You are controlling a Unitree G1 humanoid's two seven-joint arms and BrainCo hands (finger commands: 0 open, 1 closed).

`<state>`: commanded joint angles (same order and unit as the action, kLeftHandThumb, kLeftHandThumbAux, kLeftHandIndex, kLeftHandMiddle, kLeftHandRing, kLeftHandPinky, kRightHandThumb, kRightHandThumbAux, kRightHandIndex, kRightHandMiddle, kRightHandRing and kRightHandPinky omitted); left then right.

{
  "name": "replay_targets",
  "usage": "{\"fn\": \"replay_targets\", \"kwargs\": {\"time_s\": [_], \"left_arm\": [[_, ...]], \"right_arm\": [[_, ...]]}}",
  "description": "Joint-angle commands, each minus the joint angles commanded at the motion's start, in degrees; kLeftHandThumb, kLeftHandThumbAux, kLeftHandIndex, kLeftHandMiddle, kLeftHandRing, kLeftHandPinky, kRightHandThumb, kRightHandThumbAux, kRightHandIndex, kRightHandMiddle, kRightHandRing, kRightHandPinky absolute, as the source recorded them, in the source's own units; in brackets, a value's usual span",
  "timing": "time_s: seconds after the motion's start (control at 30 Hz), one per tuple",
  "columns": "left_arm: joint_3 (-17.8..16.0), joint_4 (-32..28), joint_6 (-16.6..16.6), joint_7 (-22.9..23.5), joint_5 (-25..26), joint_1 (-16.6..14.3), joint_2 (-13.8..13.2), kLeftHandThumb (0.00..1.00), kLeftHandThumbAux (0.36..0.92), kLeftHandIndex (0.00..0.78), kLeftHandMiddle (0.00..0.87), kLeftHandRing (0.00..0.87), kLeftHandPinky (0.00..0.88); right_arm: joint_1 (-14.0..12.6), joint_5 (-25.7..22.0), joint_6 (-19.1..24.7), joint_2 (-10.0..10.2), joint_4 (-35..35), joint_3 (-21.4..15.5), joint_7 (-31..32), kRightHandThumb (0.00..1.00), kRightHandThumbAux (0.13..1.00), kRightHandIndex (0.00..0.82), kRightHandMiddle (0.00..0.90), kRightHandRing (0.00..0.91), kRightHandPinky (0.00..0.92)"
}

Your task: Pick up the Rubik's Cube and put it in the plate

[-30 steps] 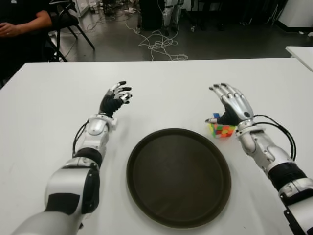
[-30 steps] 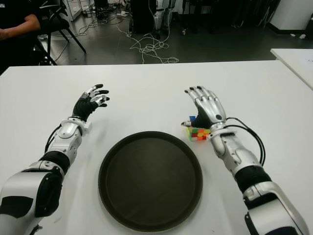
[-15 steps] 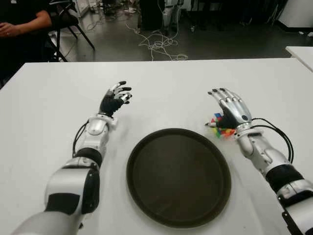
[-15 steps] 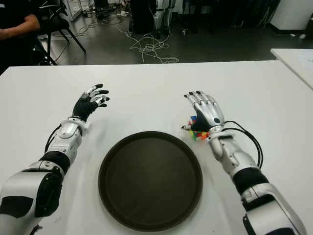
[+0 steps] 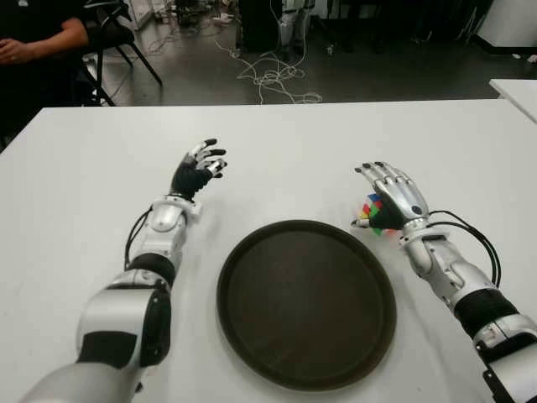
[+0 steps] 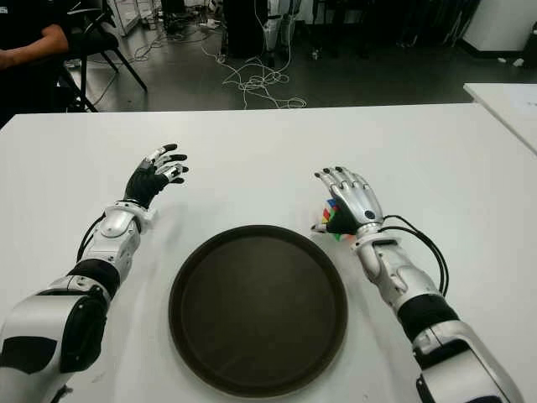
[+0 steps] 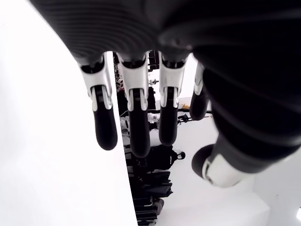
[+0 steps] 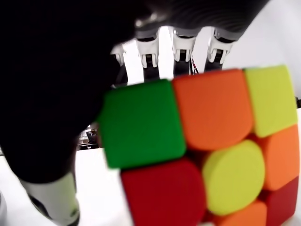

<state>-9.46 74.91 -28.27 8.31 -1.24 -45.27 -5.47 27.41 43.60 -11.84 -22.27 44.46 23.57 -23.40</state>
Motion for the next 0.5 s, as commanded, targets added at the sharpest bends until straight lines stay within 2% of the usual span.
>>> {"fn": "replay_targets", "kwargs": {"time_s": [0.5], "left_arm": [[0.4, 0.0, 0.0, -1.0, -0.6, 0.0, 0.0, 0.255, 0.728, 0.168, 0.264, 0.292, 0.331]], "right_arm": [[0.1, -0.2, 0.7, 0.6, 0.9, -0.1, -0.4, 0.001, 0.801, 0.0, 0.0, 0.0, 0.071]]}}
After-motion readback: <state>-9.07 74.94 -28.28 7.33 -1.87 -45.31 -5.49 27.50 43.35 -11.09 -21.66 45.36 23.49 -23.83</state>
